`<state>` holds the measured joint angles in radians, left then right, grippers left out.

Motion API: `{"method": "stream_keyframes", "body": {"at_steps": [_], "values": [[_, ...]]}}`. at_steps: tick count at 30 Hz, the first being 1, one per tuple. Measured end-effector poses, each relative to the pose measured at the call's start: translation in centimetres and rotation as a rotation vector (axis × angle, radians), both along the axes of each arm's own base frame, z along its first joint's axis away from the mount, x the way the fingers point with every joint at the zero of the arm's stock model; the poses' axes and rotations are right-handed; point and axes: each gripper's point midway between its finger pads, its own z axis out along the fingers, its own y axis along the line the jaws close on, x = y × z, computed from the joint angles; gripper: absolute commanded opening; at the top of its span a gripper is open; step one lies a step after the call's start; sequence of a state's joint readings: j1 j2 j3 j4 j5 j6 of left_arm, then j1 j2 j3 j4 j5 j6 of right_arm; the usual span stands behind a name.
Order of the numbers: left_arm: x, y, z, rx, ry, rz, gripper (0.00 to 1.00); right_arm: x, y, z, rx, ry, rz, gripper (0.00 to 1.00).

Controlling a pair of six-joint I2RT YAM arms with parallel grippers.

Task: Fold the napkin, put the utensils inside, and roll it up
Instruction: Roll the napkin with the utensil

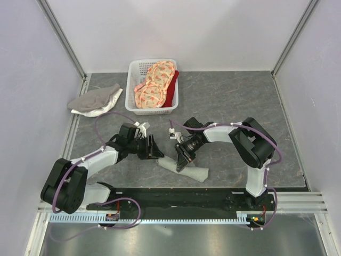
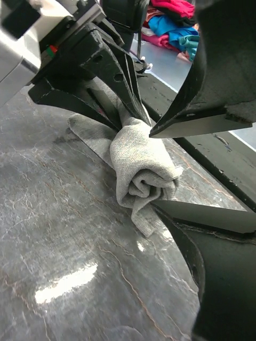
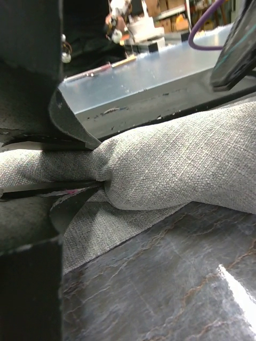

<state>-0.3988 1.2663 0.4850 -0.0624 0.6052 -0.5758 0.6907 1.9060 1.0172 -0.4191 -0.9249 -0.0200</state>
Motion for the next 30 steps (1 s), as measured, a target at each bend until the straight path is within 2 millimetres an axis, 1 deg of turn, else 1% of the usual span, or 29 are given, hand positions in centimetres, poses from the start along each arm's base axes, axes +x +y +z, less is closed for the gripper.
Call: {"method": "stream_keyframes", "body": {"at_steps": [1,4,7,8,10,11,12,14,15,17,19,20,22,25,28,30], "values": [[0.0,-0.1,-0.1,-0.003,0.0,-0.003,0.55,0.0,0.0,0.0,0.005,0.012,0.001,0.32],[0.1,-0.4,-0.5,-0.008,0.005,-0.009,0.49,-0.2,0.2,0.0,0.014,0.044,0.006,0.33],[0.2,-0.6,-1.0,-0.013,0.016,-0.014,0.36,-0.2,0.3,0.0,0.022,0.068,0.007,0.34],[0.1,-0.7,-1.2,-0.014,0.021,-0.019,0.23,-0.2,0.3,0.0,0.022,0.076,0.006,0.35],[0.0,-0.9,-1.8,-0.014,0.043,-0.021,0.11,-0.1,0.3,0.0,0.023,0.084,0.003,0.38],[-0.1,-0.9,-2.2,-0.011,0.055,-0.02,0.04,-0.1,0.3,0.0,0.023,0.086,0.002,0.4],[-0.2,-0.9,-2.4,-0.009,0.066,-0.018,0.02,-0.1,0.3,0.0,0.021,0.089,0.0,0.45],[-0.2,-0.9,-2.8,-0.006,0.08,-0.014,0.02,-0.2,0.3,0.2,0.017,0.097,-0.005,0.49],[-0.2,-0.9,-2.9,-0.006,0.085,-0.013,0.02,-0.1,0.3,0.3,0.013,0.096,-0.009,0.53],[-0.2,-0.8,-3.2,0.0,0.096,-0.011,0.02,0.3,0.1,0.5,-0.006,0.057,-0.021,0.61],[-0.2,-0.9,-3.3,0.005,0.107,-0.01,0.02,1.1,-0.1,0.7,-0.038,-0.006,-0.04,0.64],[-0.1,-0.9,-3.4,0.007,0.112,-0.01,0.02,1.6,-0.3,0.9,-0.051,-0.044,-0.051,0.67],[0.1,-1.0,-3.5,0.016,0.13,-0.009,0.02,2.5,-0.6,1.6,-0.084,-0.135,-0.073,0.7],[0.3,-1.0,-3.6,0.032,0.163,-0.009,0.02,3.8,-1.0,3.2,-0.139,-0.318,-0.103,0.74],[0.5,-1.2,-3.9,0.044,0.194,-0.009,0.02,3.6,-0.2,4.9,-0.184,-0.518,-0.088,0.76],[0.6,-1.2,-4.0,0.049,0.214,-0.007,0.02,2.3,0.8,5.7,-0.194,-0.63,-0.054,0.77]]}}
